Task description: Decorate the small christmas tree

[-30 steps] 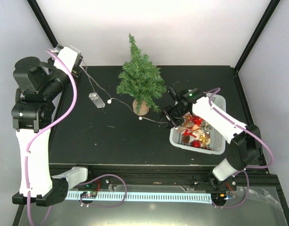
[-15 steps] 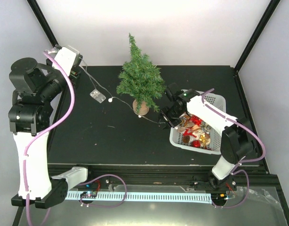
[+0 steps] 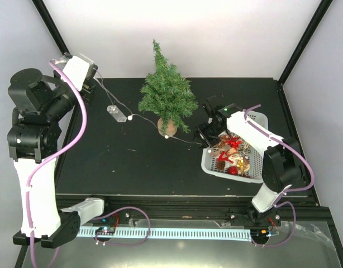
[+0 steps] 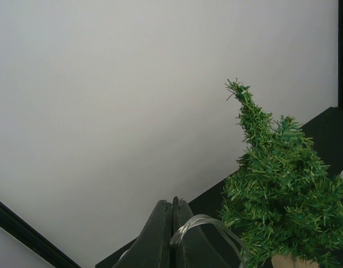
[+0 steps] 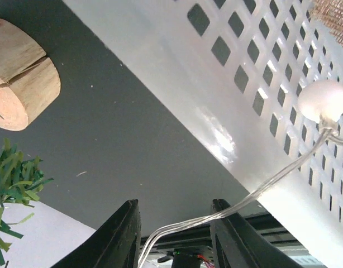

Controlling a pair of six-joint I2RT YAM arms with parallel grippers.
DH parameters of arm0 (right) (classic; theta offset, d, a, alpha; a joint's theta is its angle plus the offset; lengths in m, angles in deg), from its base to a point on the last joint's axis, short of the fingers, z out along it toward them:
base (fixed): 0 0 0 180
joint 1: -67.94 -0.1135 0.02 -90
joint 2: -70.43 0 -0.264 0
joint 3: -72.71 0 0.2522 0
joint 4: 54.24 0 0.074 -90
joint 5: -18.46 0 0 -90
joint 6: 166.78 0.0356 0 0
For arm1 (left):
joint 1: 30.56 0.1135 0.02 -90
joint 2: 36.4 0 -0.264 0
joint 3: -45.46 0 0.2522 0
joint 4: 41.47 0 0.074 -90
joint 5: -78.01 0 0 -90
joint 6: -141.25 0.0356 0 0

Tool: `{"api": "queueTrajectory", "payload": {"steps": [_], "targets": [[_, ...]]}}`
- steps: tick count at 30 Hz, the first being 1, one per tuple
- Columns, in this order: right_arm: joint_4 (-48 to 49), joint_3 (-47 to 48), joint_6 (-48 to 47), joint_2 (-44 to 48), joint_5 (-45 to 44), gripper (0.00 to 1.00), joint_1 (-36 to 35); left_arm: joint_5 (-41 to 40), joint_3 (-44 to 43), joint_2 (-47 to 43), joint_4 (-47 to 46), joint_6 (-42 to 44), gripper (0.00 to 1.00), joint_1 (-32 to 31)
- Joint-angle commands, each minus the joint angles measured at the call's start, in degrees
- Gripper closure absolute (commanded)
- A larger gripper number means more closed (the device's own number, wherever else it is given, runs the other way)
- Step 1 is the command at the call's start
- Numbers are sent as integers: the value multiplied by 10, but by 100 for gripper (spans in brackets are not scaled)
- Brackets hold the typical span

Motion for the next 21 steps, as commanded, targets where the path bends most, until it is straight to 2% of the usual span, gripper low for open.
{"api": "queueTrajectory", "payload": {"steps": [1,13,18,21], "targets": [[13,-12,-3,19,-13,63,4,-2,-25,5,9,0,99,-2],[31,-10,-12,12,-7,66,11,-3,-26,3,13,1,98,-3],[62,-23,-18,12,6,87,9,-3,-26,2,8,-1,98,-3],[64,-24,-23,13,9,93,8,-2,-26,1,5,-2,98,-3]]}}
